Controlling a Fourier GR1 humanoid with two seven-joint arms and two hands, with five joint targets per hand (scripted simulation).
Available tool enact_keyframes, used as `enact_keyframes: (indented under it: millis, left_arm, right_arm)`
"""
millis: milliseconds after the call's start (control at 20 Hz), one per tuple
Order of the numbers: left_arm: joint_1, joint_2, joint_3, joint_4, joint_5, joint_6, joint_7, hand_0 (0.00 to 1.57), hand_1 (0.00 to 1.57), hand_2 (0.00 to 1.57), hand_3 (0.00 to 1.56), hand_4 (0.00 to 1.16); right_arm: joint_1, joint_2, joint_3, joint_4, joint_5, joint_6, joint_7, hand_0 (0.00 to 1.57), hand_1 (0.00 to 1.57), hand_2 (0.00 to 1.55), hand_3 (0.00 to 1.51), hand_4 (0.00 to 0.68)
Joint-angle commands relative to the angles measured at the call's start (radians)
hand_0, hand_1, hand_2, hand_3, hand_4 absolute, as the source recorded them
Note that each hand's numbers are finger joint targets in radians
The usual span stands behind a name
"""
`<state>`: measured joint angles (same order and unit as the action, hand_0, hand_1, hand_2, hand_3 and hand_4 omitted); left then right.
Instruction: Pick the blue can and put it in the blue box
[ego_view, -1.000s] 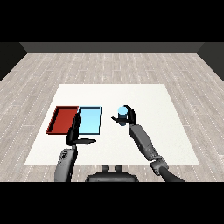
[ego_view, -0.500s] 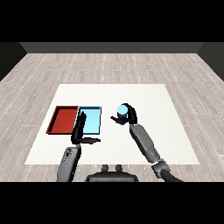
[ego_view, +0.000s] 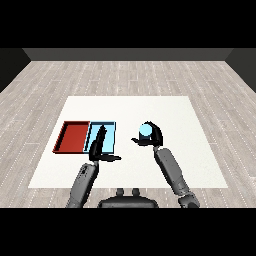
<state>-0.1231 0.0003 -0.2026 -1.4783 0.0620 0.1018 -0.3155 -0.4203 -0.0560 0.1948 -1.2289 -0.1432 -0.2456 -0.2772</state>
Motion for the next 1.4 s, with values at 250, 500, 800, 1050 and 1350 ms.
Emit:
enact_keyframes:
  millis: [250, 500, 800, 1050, 1350]
  left_arm:
    - [-0.035, 0.0, -0.111, -0.03, 0.046, 0.049, 0.048, 0.0, 0.0, 0.0, 0.0, 0.0]
    - [-0.098, 0.0, -0.106, 0.106, 0.047, 0.052, -0.015, 0.0, 0.0, 0.0, 0.0, 0.0]
    - [-0.171, 0.0, -0.227, 0.234, 0.12, 0.181, -0.057, 0.0, 0.0, 0.0, 0.0, 0.0]
    - [-0.161, 0.0, -0.211, 0.176, 0.131, 0.155, 0.014, 0.0, 0.0, 0.0, 0.0, 0.0]
    - [-0.337, 0.0, -0.275, 0.399, 0.286, 0.235, -0.081, 0.0, 0.0, 0.0, 0.0, 0.0]
  right_arm:
    - [-0.016, 0.034, -0.01, -0.045, 0.077, 0.032, 0.035, 1.43, 1.43, 1.47, 1.39, 0.568]
    - [0.018, 0.055, 0.063, -0.057, 0.039, -0.006, 0.009, 1.45, 1.45, 1.47, 1.38, 0.547]
    - [-0.007, 0.056, 0.052, -0.089, 0.043, 0.002, 0.073, 1.44, 1.44, 1.46, 1.36, 0.551]
    - [-0.019, 0.056, 0.085, -0.085, 0.009, 0.0, 0.062, 1.42, 1.42, 1.46, 1.37, 0.56]
    - [-0.068, 0.056, 0.108, -0.057, -0.015, -0.022, 0.056, 1.44, 1.44, 1.46, 1.36, 0.553]
